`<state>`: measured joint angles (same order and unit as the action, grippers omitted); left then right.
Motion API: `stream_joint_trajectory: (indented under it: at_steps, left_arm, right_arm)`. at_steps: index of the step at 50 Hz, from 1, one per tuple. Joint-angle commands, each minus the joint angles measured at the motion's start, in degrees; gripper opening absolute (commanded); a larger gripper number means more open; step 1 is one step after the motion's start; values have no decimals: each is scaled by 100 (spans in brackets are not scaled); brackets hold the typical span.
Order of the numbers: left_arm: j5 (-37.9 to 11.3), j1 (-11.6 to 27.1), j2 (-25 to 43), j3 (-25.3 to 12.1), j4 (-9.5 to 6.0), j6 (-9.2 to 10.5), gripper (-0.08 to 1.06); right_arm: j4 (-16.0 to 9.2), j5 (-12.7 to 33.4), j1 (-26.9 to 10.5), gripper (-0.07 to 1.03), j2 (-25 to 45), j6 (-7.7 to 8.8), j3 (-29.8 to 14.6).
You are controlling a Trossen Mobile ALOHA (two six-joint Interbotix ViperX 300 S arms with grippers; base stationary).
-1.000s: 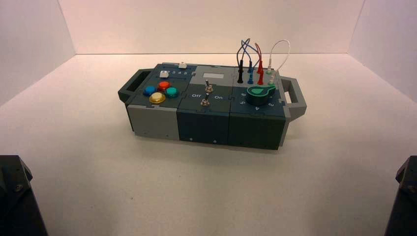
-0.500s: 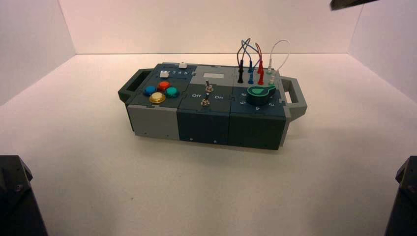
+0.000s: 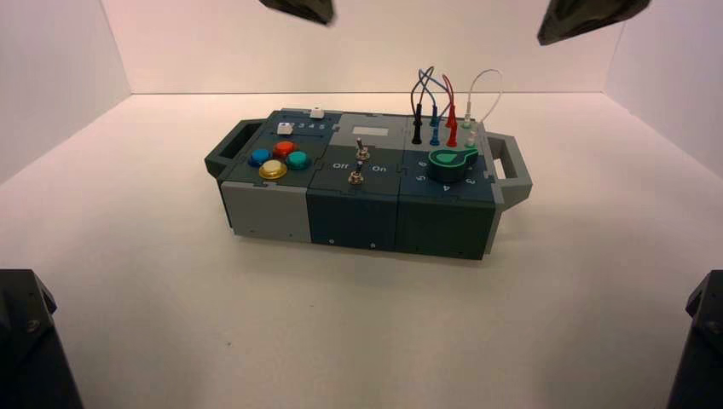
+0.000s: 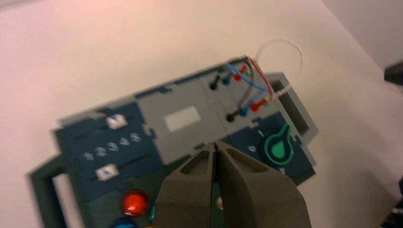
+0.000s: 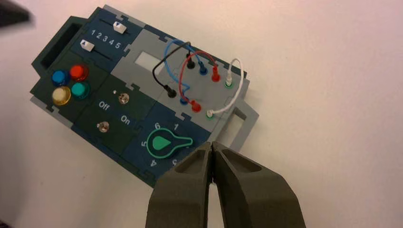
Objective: Pull the black wire.
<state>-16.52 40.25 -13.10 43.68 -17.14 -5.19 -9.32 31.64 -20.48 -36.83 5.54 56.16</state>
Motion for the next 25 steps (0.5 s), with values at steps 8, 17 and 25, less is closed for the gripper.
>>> stream_joint_trajectory:
  at_steps: [8, 17, 25]
  left_arm:
    - [299, 606, 396, -193, -26, 88, -3]
    - [439, 844, 580, -299, -35, 220, 21]
    - [501, 905, 694, -369, -35, 246, 23]
  right_arm:
    - [-18, -132, -229, -2, 308, 18, -281]
    - [-18, -141, -325, -2, 589, 9, -334]
    - [-9, -149, -325, -2, 606, 18, -352]
